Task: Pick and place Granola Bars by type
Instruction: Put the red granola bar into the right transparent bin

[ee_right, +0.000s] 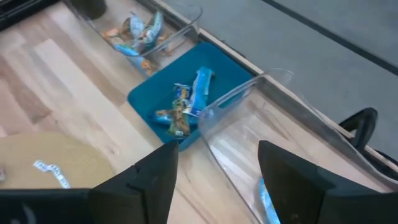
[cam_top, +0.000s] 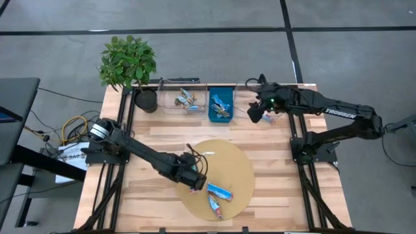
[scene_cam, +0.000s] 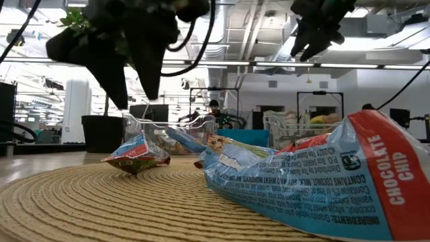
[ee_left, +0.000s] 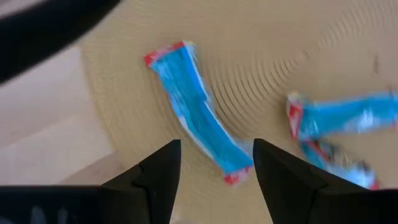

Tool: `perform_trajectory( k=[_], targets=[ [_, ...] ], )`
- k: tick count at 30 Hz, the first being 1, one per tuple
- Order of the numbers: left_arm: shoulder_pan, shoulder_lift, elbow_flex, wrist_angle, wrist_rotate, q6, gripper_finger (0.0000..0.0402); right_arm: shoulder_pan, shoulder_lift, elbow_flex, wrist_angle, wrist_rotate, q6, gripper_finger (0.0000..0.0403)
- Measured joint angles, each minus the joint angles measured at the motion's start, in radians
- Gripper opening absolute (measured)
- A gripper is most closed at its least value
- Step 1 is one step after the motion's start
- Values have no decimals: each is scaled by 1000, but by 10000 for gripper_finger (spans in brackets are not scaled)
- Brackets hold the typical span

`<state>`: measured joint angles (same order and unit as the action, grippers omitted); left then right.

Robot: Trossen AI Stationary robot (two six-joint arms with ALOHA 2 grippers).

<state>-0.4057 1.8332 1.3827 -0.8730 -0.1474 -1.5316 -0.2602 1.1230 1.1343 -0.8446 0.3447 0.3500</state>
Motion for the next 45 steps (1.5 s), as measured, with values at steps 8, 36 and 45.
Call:
perform_trajectory(
  k=[8, 36, 45],
  targets=[
    [15, 1, -62, 92, -19, -92, 192, 33, 11, 0, 8, -3, 0, 212],
    [48, 111, -133, 297, 88, -64, 157, 40, 11, 0, 31, -4, -2, 193],
    [48, 95, -134, 295, 55, -51, 23, 44, 11, 0, 39, -106, 40, 182]
  ],
)
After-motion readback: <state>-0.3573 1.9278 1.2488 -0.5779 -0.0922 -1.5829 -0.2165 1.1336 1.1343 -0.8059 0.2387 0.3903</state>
